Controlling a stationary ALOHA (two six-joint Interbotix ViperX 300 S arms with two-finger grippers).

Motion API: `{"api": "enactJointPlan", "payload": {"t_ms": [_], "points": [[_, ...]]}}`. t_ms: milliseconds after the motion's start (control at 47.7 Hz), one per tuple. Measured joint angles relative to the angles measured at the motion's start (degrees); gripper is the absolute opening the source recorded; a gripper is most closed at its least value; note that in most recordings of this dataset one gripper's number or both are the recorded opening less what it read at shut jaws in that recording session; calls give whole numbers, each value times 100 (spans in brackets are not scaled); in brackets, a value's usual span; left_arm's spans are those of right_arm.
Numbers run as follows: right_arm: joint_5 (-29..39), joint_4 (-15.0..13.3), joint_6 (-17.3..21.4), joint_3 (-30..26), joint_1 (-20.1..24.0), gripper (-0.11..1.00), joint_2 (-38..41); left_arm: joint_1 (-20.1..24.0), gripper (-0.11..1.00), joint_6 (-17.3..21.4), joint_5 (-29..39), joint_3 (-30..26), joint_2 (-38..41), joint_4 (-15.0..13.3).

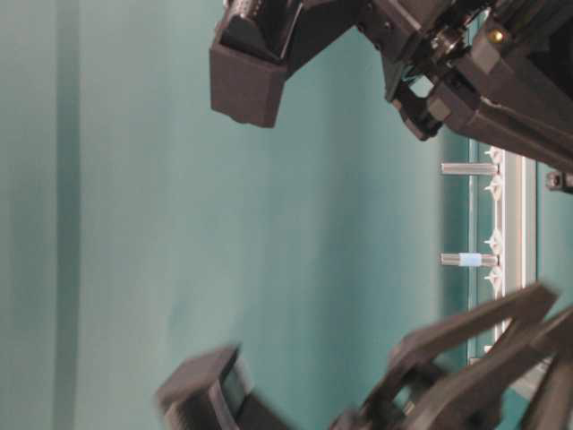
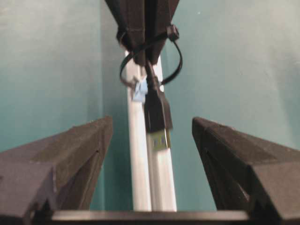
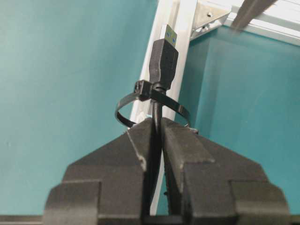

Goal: Insert the wire through the string loop located in the center.
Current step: 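Move the left gripper toward the plug emerging from the loop, then close the left gripper on the USB plug past the loop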

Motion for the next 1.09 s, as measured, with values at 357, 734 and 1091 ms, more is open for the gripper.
{"api": "enactJointPlan", "payload": {"t_ms": [357,734,1091], "points": [[0,0,0,0,0,7,9,-9,76,9,35,-404,800,0],[-18,-26,-9,0,0,7,0,-9,76,9,123,-193,615,0],[-18,-35,-9,9,0,7,9,-9,38,9,105,-299,615,0]]}}
